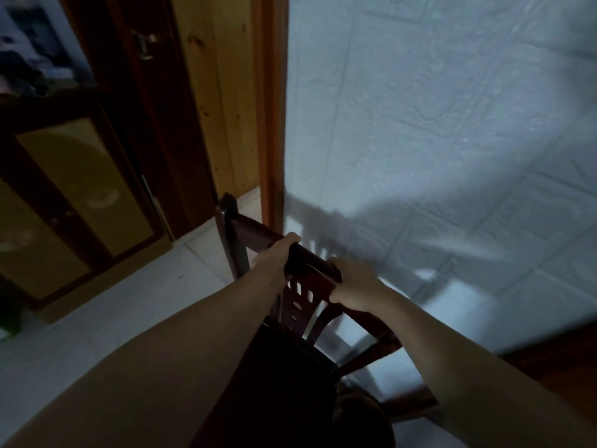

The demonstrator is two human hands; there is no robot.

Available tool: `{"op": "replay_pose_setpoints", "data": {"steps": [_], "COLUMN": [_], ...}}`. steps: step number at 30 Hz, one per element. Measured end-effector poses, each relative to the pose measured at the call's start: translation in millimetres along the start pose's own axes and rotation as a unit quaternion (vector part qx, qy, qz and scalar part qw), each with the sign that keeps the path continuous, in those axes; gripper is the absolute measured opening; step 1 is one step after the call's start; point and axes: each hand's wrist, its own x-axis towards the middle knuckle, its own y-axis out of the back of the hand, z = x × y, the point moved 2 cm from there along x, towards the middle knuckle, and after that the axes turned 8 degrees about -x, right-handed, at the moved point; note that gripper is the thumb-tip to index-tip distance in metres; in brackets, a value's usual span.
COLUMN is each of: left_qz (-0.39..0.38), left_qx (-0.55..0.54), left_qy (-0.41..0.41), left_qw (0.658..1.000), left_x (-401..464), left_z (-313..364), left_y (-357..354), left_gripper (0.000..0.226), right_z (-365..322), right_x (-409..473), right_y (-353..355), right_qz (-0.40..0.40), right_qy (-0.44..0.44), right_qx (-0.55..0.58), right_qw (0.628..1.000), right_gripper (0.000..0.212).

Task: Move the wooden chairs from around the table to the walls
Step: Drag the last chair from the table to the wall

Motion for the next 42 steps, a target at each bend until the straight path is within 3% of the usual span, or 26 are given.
{"op": "replay_pose_setpoints", "data": {"steps": [7,12,20,32,42], "left_qz": [-0.017,-0.001,0.010,0.043,0.020], "left_qx": [0.026,0.058,0.079,0.095,0.099], "left_qy": [0.008,0.006,0.003,0.018,0.022], "left_qw": [0.999,0.998,0.997,0.994,0.995], "left_x": [24.0,37.5,49.1,57.1,43.4], "left_z": [-0.3,-6.9,-24.0,-32.8,-31.1], "left_y": [-27.6,-44.7,-72.8,-66.2,-63.3], "left_gripper": [0.051,0.062,0.077,0.070,0.069], "right_z": [26.4,46.2,77.5,84.4,83.9], "right_x": [14.5,18.8,28.8,39.1,39.2], "right_y": [-3.2,-7.2,-7.0,-28.5,-30.1], "right_qz": [0.081,0.162,0.164,0.189,0.192], "right_qy": [-0.054,-0.078,-0.093,-0.076,-0.071], "right_qx": [-0.062,-0.105,-0.073,-0.075,-0.080], "right_qw": [0.993,0.978,0.979,0.976,0.975], "right_gripper": [0.033,0.041,0.052,0.045,0.042]}}
